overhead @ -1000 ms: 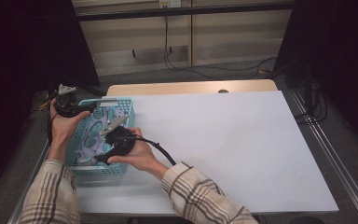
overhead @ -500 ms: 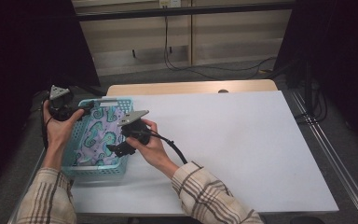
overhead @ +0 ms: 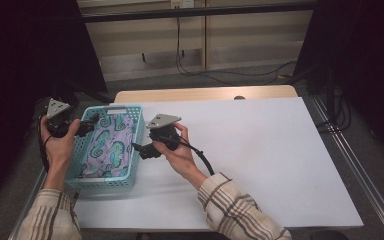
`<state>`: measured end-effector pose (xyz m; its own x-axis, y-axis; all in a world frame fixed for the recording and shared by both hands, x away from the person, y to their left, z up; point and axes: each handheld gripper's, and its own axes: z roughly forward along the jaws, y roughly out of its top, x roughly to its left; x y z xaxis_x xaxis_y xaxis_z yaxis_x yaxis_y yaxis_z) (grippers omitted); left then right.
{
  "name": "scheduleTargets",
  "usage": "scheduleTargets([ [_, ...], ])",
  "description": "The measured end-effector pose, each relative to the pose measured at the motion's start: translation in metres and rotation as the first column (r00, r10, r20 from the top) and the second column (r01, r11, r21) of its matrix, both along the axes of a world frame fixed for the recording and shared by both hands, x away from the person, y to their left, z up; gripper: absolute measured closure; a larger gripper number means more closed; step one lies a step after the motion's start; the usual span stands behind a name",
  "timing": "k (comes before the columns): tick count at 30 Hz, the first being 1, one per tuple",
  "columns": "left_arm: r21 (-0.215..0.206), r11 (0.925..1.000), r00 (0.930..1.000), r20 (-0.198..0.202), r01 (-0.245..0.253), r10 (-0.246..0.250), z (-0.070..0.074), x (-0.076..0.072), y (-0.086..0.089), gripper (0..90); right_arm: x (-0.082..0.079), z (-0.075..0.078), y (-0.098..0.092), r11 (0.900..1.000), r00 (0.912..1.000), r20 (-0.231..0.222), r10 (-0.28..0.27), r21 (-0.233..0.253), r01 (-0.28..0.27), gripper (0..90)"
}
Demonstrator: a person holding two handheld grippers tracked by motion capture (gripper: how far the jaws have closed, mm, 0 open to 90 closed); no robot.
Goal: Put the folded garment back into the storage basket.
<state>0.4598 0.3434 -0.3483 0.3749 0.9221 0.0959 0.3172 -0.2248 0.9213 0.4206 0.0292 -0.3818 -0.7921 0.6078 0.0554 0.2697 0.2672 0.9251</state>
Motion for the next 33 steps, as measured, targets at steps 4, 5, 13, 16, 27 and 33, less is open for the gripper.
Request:
scheduleTargets([
  [4, -0.034, 0.9994, 0.9996, 0.028, 0.000, 0.001, -0.001, -0.011, -0.006, 5.2, -0.003, 0.002, -0.018, 0.998, 0.9982, 0.034, -0.050, 0.025, 0.049, 9.2],
  [5, -0.028, 0.9996, 0.9996, 0.027, 0.000, 0.001, 0.000, -0.014, -0.007, 5.2, -0.005, 0.003, -0.022, 0.998, 0.9976, 0.034, -0.060, 0.032, 0.059, 9.2],
  [13, -0.050, 0.9987, 0.9977, 0.067, -0.012, 0.016, 0.000, -0.033, -0.015, 5.2, -0.010, 0.006, -0.051, 0.991, 0.9884, 0.072, -0.134, 0.037, 0.131, 9.9],
  [16, -0.058, 0.9983, 0.9965, 0.083, -0.003, 0.007, -0.001, -0.041, -0.019, 5.2, -0.013, 0.007, -0.063, 0.987, 0.9841, 0.085, -0.156, 0.051, 0.152, 9.9],
  [27, -0.032, 0.9988, 0.9919, 0.122, 0.037, -0.033, -0.004, -0.071, -0.034, 4.0, -0.026, 0.010, -0.097, 0.975, 0.9688, 0.126, -0.213, 0.085, 0.203, 8.7],
  [33, -0.041, 0.9990, 0.9933, 0.114, 0.018, -0.013, -0.003, -0.087, -0.040, 3.5, -0.035, 0.010, -0.114, 0.971, 0.9613, 0.144, -0.235, 0.077, 0.226, 8.6],
])
